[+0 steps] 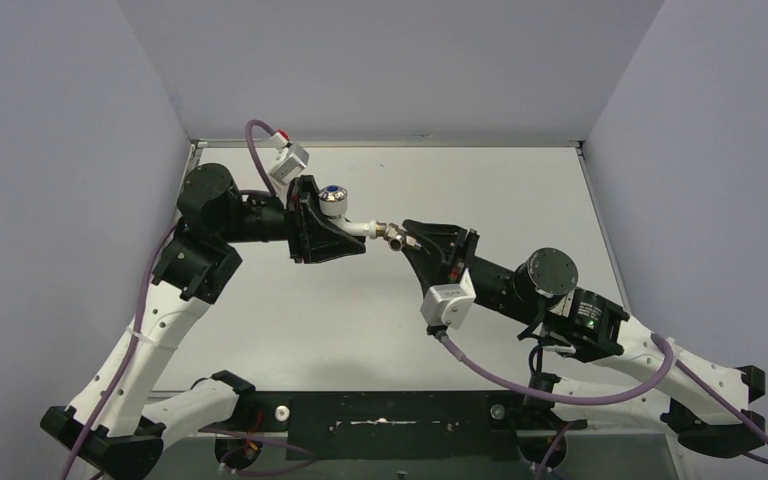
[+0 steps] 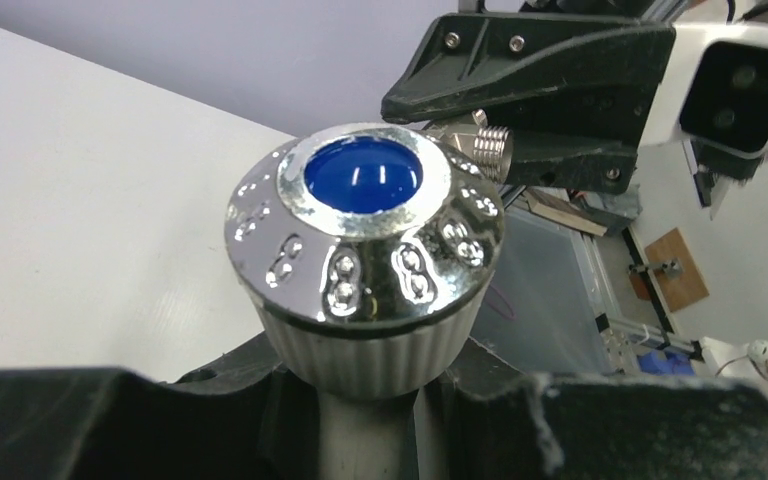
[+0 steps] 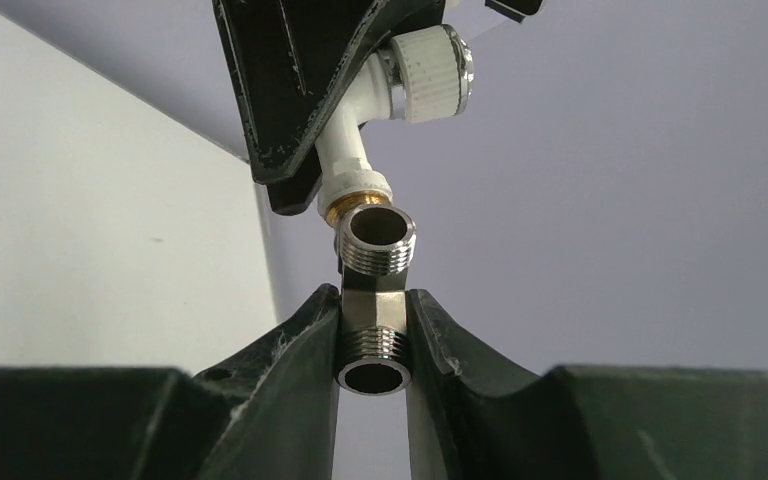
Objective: Install the water faucets
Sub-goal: Install the water faucet onto the adaptor.
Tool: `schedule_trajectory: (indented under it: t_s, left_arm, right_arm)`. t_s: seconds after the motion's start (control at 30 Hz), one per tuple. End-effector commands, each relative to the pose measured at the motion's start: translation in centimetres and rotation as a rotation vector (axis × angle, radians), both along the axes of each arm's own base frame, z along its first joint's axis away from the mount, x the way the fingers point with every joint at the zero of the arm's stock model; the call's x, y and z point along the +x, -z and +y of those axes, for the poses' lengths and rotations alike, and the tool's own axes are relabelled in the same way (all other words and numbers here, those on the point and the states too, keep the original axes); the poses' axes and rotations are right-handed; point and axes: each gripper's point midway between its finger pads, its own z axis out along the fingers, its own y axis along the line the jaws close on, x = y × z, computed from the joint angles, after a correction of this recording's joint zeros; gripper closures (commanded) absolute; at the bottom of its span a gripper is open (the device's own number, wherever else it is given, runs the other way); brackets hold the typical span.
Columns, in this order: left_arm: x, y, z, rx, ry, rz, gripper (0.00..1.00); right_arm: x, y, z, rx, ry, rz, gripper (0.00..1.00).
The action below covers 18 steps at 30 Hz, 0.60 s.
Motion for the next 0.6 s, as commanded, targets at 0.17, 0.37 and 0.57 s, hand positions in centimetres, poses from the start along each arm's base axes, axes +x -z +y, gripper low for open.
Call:
schedule_trajectory:
  t_s: [0.17,0.37,0.57]
  left_arm:
    - [-0.7,-3.2,0.2,-0.081,0.006,-0.061,1.00]
    - [-1.9,-4.0,0.5,-0.101,0.058,-0.120,1.00]
    - [-3.2,-4.8,0.7,-0.127,0.117,-0.164,1.00]
  right_arm:
    - [0.2,-4.0,-1.1,0.038,0.086,-0.197,1.00]
    - [-1.7,-4.5,-2.3,0.016,0.005,-0.153,1.00]
    - [-3.1,-5.4,-2.5,0.047,-0.064,-0.130,1.00]
